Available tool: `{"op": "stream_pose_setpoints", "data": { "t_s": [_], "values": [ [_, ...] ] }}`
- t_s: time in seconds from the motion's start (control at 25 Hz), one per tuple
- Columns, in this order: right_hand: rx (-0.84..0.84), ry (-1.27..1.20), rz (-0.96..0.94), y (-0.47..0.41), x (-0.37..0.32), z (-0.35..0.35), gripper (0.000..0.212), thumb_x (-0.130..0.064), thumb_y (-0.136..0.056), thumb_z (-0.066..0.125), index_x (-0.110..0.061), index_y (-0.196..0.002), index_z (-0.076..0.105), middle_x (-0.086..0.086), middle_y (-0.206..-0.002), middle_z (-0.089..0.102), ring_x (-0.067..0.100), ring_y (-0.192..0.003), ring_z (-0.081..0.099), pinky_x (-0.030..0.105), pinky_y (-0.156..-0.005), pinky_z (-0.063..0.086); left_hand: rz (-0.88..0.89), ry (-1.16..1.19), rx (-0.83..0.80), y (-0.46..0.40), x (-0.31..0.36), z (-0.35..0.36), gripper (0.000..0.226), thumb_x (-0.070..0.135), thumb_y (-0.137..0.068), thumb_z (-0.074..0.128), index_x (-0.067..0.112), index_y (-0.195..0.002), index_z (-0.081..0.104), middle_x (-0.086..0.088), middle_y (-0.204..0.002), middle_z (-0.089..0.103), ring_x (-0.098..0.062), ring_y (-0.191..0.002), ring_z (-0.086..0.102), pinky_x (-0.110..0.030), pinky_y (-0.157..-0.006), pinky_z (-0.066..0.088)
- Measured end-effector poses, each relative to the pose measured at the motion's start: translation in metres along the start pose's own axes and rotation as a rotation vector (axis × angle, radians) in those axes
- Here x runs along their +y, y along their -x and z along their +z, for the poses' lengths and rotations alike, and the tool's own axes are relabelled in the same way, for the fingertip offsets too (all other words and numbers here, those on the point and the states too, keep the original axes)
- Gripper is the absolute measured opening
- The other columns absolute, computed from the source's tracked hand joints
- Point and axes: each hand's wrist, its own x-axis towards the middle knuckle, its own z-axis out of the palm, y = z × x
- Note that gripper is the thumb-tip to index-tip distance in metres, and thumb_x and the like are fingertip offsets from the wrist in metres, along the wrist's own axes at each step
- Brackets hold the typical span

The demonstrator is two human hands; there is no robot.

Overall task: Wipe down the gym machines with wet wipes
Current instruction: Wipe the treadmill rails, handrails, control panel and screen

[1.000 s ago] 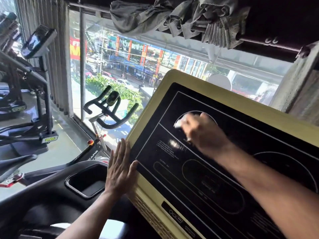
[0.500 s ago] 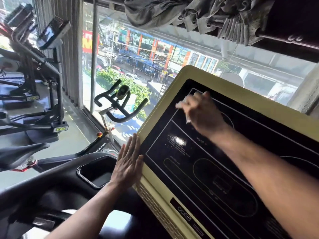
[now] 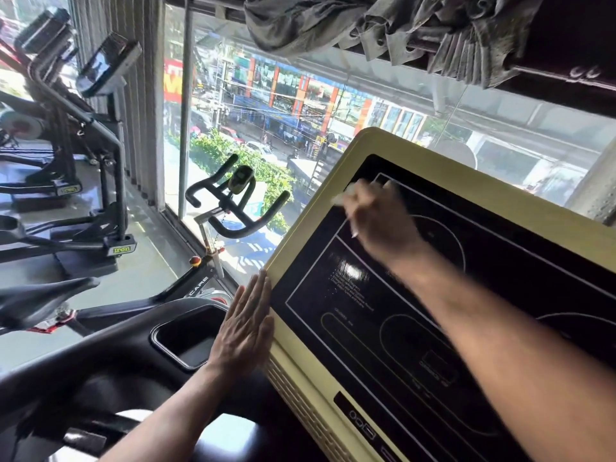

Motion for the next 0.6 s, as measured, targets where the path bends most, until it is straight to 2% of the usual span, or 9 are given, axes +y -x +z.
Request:
{"op": "stream_pose_setpoints", "data": {
  "t_s": [0.04,0.12,0.2,0.24,0.28,0.36,0.44,0.52,0.6],
  "values": [
    [0.017,-0.009,0.065,-0.007,0.018,-0.003,0.04,0.005,-0.091,0.063,-0.011,-0.126,0.07,0.009,-0.1,0.065,0.025,-0.083,0.061,0.041,-0.083,0.041,-0.004,-0.003,-0.002,0.0,0.0,-0.001,0.061,0.027,-0.106,0.026,0.0,-0.161,0.02,-0.012,-0.172,0.012,-0.031,-0.158,0.018,-0.057,-0.124,0.024],
    [0.064,0.015,0.107,-0.009,0.024,0.001,0.039,0.006,-0.092,0.062,-0.004,-0.128,0.067,0.011,-0.097,0.064,0.027,-0.081,0.06,0.042,-0.082,0.041,-0.005,-0.009,0.0,0.001,0.002,-0.001,0.061,0.027,-0.106,0.028,-0.001,-0.16,0.023,-0.013,-0.171,0.015,-0.028,-0.158,0.018,-0.051,-0.126,0.022],
    [0.084,0.022,0.033,0.005,-0.014,0.013,0.044,0.007,-0.1,0.032,-0.001,-0.129,0.063,0.013,-0.101,0.064,0.026,-0.081,0.059,0.042,-0.08,0.042,-0.013,-0.02,0.0,0.005,0.001,-0.001,0.062,0.028,-0.105,0.029,-0.001,-0.16,0.023,-0.013,-0.171,0.015,-0.027,-0.158,0.018,-0.047,-0.127,0.02],
    [0.078,-0.002,-0.089,0.019,-0.042,0.025,0.059,0.005,-0.098,0.012,-0.001,-0.128,0.063,0.013,-0.104,0.064,0.023,-0.082,0.058,0.04,-0.078,0.043,-0.026,-0.02,-0.009,0.009,0.0,0.0,0.063,0.029,-0.105,0.029,0.001,-0.161,0.022,-0.011,-0.172,0.014,-0.026,-0.158,0.017,-0.045,-0.128,0.018],
    [0.032,-0.017,-0.192,0.036,-0.069,0.033,0.068,0.004,-0.096,0.003,-0.003,-0.127,0.062,0.012,-0.106,0.063,0.021,-0.083,0.056,0.038,-0.076,0.043,-0.045,-0.014,-0.024,0.016,0.0,0.0,0.063,0.031,-0.105,0.029,0.003,-0.162,0.02,-0.009,-0.173,0.011,-0.025,-0.159,0.015,-0.044,-0.128,0.016],
    [-0.063,-0.064,-0.253,0.065,-0.114,0.045,0.06,0.004,-0.097,0.011,-0.004,-0.126,0.064,0.011,-0.107,0.062,0.018,-0.083,0.053,0.034,-0.075,0.045,-0.081,-0.001,-0.043,0.028,-0.003,0.0,0.063,0.033,-0.106,0.029,0.008,-0.163,0.018,-0.005,-0.173,0.009,-0.023,-0.159,0.015,-0.044,-0.128,0.014],
    [-0.13,-0.063,-0.295,0.075,-0.128,0.049,0.052,0.001,-0.098,0.021,-0.007,-0.121,0.066,0.009,-0.104,0.061,0.017,-0.079,0.051,0.033,-0.072,0.044,-0.089,-0.005,-0.058,0.031,-0.006,-0.002,0.063,0.034,-0.107,0.03,0.009,-0.164,0.018,-0.004,-0.173,0.01,-0.022,-0.159,0.015,-0.045,-0.127,0.015],
    [-0.165,0.052,-0.339,0.064,-0.107,0.04,0.05,0.005,-0.093,0.025,-0.01,-0.117,0.066,0.008,-0.106,0.059,0.017,-0.08,0.05,0.034,-0.072,0.04,-0.083,-0.023,-0.088,0.03,-0.006,-0.006,0.063,0.034,-0.107,0.03,0.01,-0.164,0.016,-0.003,-0.173,0.007,-0.02,-0.159,0.013,-0.043,-0.127,0.014],
    [-0.149,0.085,-0.229,0.046,-0.07,0.027,0.051,0.007,-0.089,0.029,-0.01,-0.121,0.065,0.006,-0.113,0.057,0.016,-0.085,0.05,0.036,-0.077,0.04,-0.085,-0.017,-0.11,0.028,-0.005,-0.01,0.063,0.036,-0.108,0.028,0.011,-0.164,0.012,-0.002,-0.174,0.003,-0.018,-0.16,0.008,-0.04,-0.128,0.009]
  ]
}}
